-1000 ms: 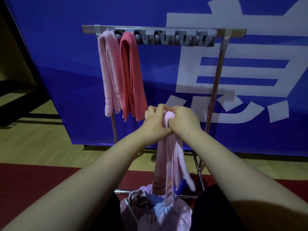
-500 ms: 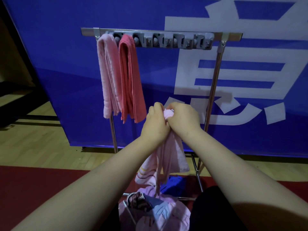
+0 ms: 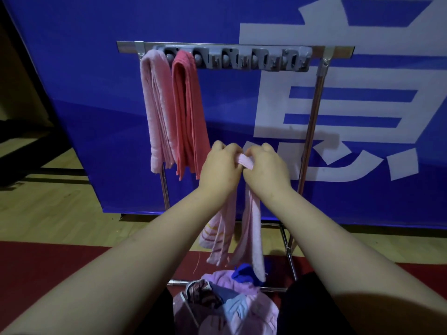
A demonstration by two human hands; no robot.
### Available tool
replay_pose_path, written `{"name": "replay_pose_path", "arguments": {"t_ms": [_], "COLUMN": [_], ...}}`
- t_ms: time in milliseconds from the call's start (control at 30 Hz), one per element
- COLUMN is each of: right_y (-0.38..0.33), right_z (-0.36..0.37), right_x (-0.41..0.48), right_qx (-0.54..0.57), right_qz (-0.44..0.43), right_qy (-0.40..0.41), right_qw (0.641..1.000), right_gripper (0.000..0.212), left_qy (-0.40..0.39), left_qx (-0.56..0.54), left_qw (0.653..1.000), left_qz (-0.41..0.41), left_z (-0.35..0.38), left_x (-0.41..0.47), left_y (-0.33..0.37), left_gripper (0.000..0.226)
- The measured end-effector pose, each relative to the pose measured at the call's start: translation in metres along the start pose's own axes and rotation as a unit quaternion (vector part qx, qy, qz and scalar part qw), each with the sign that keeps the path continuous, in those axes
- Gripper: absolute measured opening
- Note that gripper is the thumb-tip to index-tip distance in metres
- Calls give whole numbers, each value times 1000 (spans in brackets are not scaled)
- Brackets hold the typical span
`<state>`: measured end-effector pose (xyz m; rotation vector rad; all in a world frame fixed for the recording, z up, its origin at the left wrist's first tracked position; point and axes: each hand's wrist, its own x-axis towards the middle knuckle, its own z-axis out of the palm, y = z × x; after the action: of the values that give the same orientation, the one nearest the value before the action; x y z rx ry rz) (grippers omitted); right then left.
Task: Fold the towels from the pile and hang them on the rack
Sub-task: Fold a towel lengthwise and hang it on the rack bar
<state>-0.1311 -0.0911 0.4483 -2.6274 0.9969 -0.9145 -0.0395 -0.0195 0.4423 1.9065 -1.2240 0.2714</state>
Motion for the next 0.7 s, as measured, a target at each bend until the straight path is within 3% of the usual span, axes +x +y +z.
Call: {"name": "replay_pose_path", "arguments": {"t_ms": [333, 533, 700], "right_y": [-8, -15, -28], "right_z": [1, -5, -29], "right_x": [24, 50, 77], "right_qx": [75, 125, 40], "right_qz": [-13, -34, -66], "right_qy": [23, 70, 115], "right_qw": [997, 989, 990], "right_gripper": [9, 9, 21], "left_qy": [-11, 21, 60], "left_qx": [42, 31, 1], "left_qw": [999, 999, 998], "left_qz": [-7, -11, 7], "left_z": [4, -4, -20], "left_x": [18, 45, 76], "left_y": [-2, 5, 13], "left_gripper": [9, 18, 22]}}
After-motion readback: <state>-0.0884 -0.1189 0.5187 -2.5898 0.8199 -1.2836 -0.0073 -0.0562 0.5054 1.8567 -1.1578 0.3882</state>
